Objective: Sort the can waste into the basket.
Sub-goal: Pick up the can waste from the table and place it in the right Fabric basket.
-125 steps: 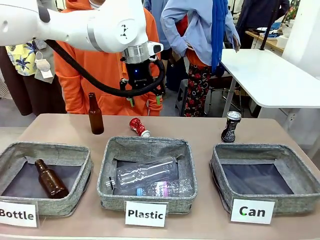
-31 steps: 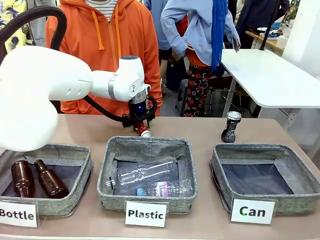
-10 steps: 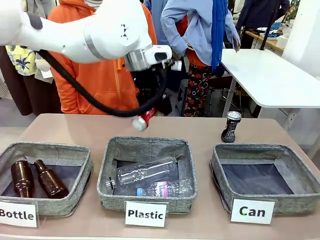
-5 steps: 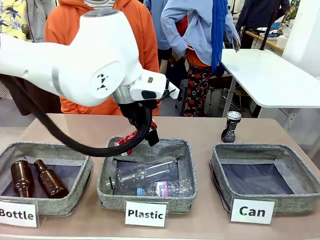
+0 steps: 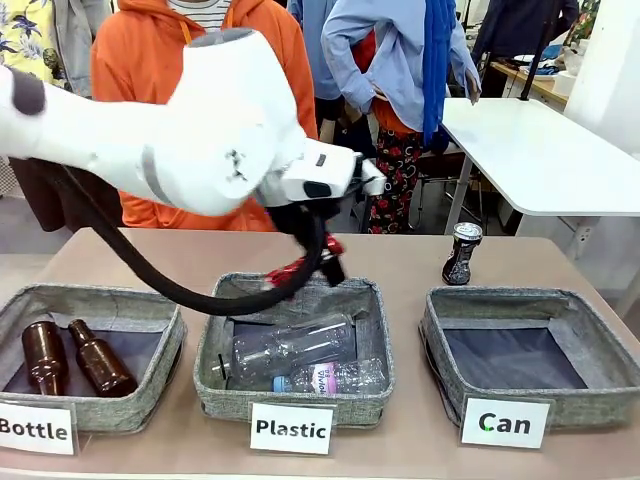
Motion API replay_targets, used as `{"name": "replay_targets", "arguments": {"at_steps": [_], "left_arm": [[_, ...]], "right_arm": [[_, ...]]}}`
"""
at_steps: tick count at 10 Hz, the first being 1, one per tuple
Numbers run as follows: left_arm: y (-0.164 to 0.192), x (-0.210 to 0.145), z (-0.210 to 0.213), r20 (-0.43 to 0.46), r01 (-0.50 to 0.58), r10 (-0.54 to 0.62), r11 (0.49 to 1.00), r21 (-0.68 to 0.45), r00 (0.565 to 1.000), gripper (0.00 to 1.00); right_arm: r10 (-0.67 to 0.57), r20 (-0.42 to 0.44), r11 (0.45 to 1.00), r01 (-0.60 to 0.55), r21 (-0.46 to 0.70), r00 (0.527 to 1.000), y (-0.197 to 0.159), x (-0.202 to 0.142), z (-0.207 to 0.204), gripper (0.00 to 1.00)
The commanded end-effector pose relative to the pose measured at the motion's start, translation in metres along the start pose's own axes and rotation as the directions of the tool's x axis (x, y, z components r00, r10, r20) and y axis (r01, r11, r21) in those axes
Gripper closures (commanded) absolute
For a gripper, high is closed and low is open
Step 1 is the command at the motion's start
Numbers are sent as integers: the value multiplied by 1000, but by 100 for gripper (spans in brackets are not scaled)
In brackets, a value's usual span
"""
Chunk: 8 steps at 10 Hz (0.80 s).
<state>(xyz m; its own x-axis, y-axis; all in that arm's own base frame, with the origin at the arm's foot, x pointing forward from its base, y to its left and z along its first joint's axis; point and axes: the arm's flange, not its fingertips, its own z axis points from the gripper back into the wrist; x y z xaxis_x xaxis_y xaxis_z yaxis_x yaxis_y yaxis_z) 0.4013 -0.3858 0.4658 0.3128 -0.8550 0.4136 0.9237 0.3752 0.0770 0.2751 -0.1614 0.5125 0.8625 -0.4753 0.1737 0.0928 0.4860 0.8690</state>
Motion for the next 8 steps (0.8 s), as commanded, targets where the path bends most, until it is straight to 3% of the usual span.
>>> {"name": "replay_targets", "arguments": {"at_steps": [1,3,5,6,7,8], "left_arm": [[-35,49,-7,248,365,-340,929,-59,907,99],[-61,107,-8,328,596,-545,799,-74,771,99],[-64,171,-39,421,711,-606,686,-154,675,99],[-60,201,-57,474,759,-616,619,-205,630,99],[-64,225,-78,497,769,-607,594,-235,620,99],[-68,238,-97,456,753,-617,621,-220,642,99]], "right_arm": [[7,-174,988,-34,-153,985,19,-22,35,0],[6,-110,981,-27,-190,994,16,-31,74,0],[30,-97,964,-54,-261,995,3,-41,112,0],[23,-71,973,-38,-228,997,-2,-43,121,0],[9,-92,972,-30,-234,996,10,-42,99,0],[9,-92,972,-30,-234,996,10,-42,99,0]]}}
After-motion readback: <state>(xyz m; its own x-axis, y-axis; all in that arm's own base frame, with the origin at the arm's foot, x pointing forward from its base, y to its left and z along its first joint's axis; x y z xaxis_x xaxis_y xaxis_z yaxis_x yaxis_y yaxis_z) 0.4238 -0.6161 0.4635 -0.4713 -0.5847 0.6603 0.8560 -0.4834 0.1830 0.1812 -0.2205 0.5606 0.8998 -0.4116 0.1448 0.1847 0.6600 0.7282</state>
